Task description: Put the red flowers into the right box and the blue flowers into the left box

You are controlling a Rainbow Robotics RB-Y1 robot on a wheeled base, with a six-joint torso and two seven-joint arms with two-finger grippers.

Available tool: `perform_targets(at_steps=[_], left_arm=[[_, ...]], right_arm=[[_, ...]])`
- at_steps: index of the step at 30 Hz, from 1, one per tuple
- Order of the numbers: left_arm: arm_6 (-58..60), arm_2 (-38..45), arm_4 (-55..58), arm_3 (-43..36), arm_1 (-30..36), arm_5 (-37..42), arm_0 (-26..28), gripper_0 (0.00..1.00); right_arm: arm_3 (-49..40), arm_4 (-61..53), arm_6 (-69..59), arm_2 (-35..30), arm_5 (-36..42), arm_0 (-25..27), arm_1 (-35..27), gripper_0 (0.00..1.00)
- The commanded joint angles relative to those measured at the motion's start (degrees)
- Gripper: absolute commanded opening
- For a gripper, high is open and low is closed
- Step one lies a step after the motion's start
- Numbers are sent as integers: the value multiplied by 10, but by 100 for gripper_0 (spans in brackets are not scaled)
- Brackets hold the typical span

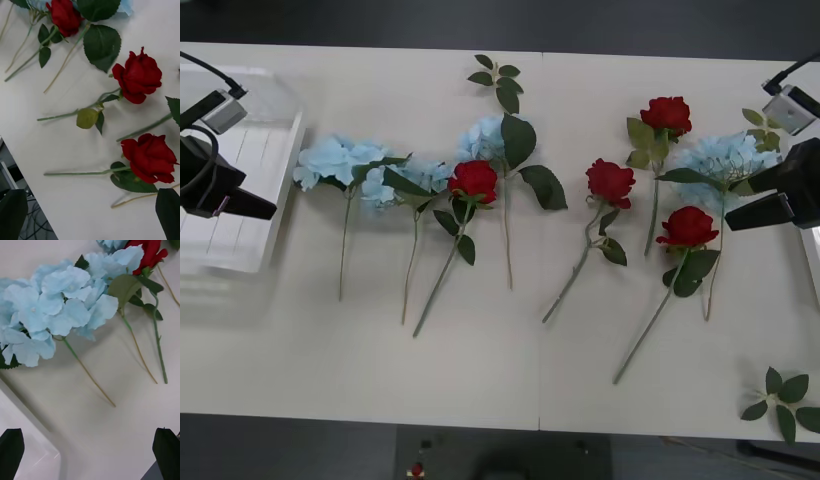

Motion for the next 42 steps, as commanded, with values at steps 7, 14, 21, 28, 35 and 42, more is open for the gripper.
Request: perform_targets(at_steps=[7, 14, 21, 28, 35, 42], left_arm=[[136, -58, -20, 6, -9, -78, -18, 100], [204, -129, -13, -3, -16, -198, -18, 100], [313, -154, -17, -3, -18, -220, -18, 100], [380, -167, -76, -4, -19, -226, -20, 100], [467, -245, -167, -3, -24, -278, -46, 100], [537, -274, -234, -3, -52, -277, -66, 100]], right_arm=[[-9, 52, -162, 32, -1, -21, -10, 100], [-7, 108, -360, 32, 30, -33, -11, 100], [27, 219, -476, 33, 28, -34, 33, 100], [68, 302, -564, 33, 30, -34, 77, 100], [88, 382, -574, 55, 17, -34, 104, 100], [113, 467, -578, 80, -3, -34, 131, 100]])
